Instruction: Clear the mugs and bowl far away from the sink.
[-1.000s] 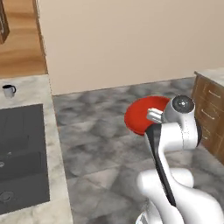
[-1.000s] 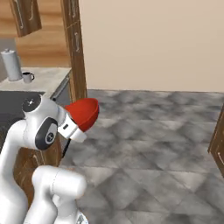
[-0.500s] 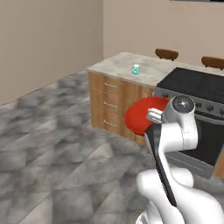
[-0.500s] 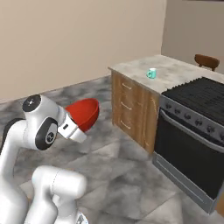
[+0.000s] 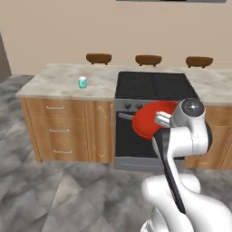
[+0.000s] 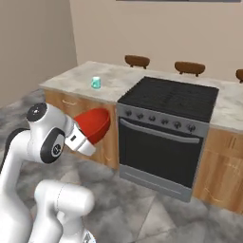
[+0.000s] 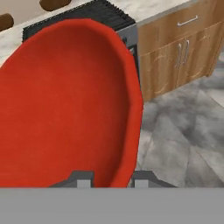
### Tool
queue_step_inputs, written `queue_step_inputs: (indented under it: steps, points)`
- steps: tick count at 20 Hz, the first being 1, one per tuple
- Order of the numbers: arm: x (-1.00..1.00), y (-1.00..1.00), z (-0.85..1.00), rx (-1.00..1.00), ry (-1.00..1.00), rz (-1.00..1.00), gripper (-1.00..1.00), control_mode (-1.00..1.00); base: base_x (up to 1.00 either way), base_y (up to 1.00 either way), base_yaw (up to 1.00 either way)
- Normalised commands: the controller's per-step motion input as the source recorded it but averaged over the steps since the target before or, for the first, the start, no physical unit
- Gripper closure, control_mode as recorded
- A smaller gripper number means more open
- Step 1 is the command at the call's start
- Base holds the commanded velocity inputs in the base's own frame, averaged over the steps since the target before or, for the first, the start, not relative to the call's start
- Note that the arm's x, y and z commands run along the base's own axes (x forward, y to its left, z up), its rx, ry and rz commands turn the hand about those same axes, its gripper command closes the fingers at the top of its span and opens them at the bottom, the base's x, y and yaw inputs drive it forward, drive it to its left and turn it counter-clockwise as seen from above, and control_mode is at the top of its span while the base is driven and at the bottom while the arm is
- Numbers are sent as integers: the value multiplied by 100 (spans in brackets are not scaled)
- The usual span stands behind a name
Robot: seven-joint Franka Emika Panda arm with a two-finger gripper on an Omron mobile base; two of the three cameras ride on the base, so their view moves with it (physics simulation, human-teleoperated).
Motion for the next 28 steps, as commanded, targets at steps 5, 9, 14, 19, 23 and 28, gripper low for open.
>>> queue_step_inputs:
  steps: [5, 9, 14, 19, 23, 28]
  points:
    - [0, 0, 0, 0, 0, 0, 100, 100, 95, 96, -72]
    - [0, 0, 0, 0, 0, 0, 100, 100, 58, 100, -58]
    - [0, 0, 0, 0, 0, 0, 100, 100, 13, 100, -38]
    - [0, 0, 0, 0, 0, 0, 100, 100, 0, 100, -19]
    - [0, 0, 0, 0, 0, 0, 100, 100, 5, 100, -10]
    - [0, 0, 0, 0, 0, 0, 100, 100, 41, 100, -2]
